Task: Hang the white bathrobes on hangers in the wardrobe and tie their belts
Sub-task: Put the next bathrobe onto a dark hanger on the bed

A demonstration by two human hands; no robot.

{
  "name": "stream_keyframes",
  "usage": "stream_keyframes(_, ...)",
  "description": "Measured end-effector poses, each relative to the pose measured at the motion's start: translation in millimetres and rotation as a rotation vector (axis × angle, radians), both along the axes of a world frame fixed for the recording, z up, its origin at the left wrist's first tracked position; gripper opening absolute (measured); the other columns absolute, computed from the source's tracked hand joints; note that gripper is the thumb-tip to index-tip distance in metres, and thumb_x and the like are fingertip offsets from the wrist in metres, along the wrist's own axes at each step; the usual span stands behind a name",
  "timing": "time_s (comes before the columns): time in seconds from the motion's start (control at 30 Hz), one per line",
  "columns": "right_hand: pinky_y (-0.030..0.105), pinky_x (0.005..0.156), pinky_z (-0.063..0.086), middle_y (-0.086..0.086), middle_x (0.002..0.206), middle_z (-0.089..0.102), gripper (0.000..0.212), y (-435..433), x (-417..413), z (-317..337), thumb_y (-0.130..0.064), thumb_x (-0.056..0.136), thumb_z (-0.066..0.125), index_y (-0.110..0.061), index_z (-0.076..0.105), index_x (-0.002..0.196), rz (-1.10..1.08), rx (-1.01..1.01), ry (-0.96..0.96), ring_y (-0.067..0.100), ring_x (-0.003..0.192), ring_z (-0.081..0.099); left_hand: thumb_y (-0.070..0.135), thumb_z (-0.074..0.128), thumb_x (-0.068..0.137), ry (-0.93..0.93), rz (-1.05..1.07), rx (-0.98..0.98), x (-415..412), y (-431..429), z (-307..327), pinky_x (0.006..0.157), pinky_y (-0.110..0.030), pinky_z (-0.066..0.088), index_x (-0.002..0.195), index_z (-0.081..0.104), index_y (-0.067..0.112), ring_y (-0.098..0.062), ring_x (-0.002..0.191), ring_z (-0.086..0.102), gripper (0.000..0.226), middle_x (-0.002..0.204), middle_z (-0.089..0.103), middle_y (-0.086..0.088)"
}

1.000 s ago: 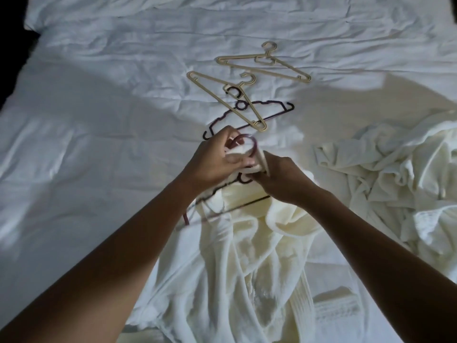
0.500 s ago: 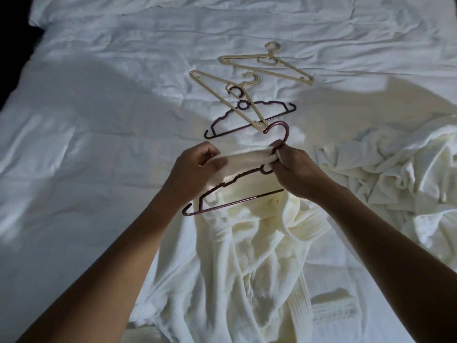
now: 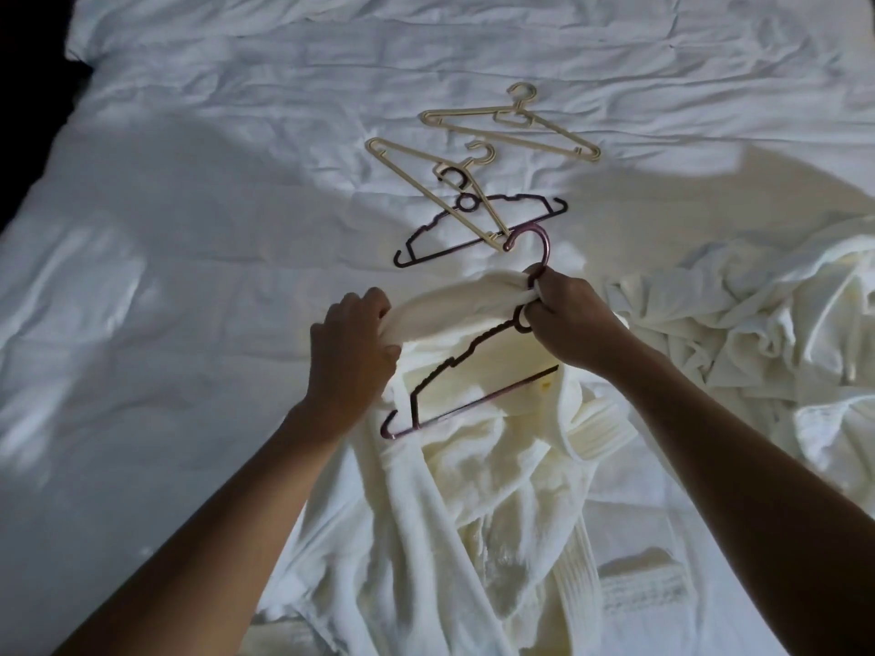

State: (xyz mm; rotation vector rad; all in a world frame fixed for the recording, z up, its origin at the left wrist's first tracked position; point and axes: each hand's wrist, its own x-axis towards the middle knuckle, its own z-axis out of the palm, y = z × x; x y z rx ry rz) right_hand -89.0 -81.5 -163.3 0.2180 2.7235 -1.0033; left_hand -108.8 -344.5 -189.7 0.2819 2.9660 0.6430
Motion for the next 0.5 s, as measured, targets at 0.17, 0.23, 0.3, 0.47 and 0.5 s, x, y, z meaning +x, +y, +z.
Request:
stream_keyframes(0.17,0.043,0.073,0.053,0.009,0.090,0.068,0.010,-5.9,5.9,-10.9,-0.011,0.084,0.040,-0.020,0.045,0.087,0.037,0.075,-0.056,0.034,0.080,0.060,0.001,0.063,0.072,-0.103,0.241,0.102,34.7,-14.6,-19.0,0.068,-0.039,0.044,0.091,0.041,0.022,-0.031,0.074,0.055,0.036,0.080,0.055,0.001)
stream_keyframes(0.23,0.037,0.070,0.044,0.005,0.081,0.062,0.015,-10.3,7.4,-14.9,-0.007,0.085,0.041,-0.022,0.040,0.082,0.040,0.109,-0.029,0.033,0.075,0.057,0.002,0.062,0.071,-0.159,0.276,0.086,41.8,-13.1,-25.5,0.069,-0.036,0.040,0.093,0.044,0.021,-0.031,0.079,0.055,0.034,0.088,0.056,-0.001)
stream_keyframes(0.3,0.035,0.072,0.034,-0.004,0.072,0.050,0.022,-12.2,6.8,-15.7,-0.003,0.088,0.042,-0.023,0.036,0.079,0.018,0.163,0.007,0.021,0.064,0.049,0.009,0.068,0.072,-0.336,0.357,0.175,42.8,-13.7,-26.4,0.066,-0.032,0.041,0.094,0.053,0.023,-0.025,0.084,0.059,0.030,0.089,0.063,0.004)
stream_keyframes(0.47,0.036,0.080,0.031,-0.011,0.070,0.039,0.027,-11.3,8.1,-12.9,-0.001,0.090,0.043,-0.023,0.034,0.076,0.056,0.285,-0.005,0.015,0.061,0.039,0.020,0.084,0.059,-0.621,0.326,0.600,31.2,-39.3,-0.2,0.073,-0.036,0.055,0.099,0.069,0.019,-0.028,0.082,0.073,0.042,0.088,0.077,-0.004)
stream_keyframes(0.5,0.037,0.081,0.032,-0.011,0.071,0.039,0.021,-10.2,8.1,-14.0,-0.002,0.090,0.043,-0.020,0.038,0.082,0.067,0.292,-0.020,0.020,0.064,0.040,0.020,0.086,0.061,-0.724,0.313,0.759,29.3,-43.6,10.3,0.076,-0.038,0.056,0.103,0.069,0.014,-0.031,0.083,0.073,0.046,0.094,0.077,-0.012)
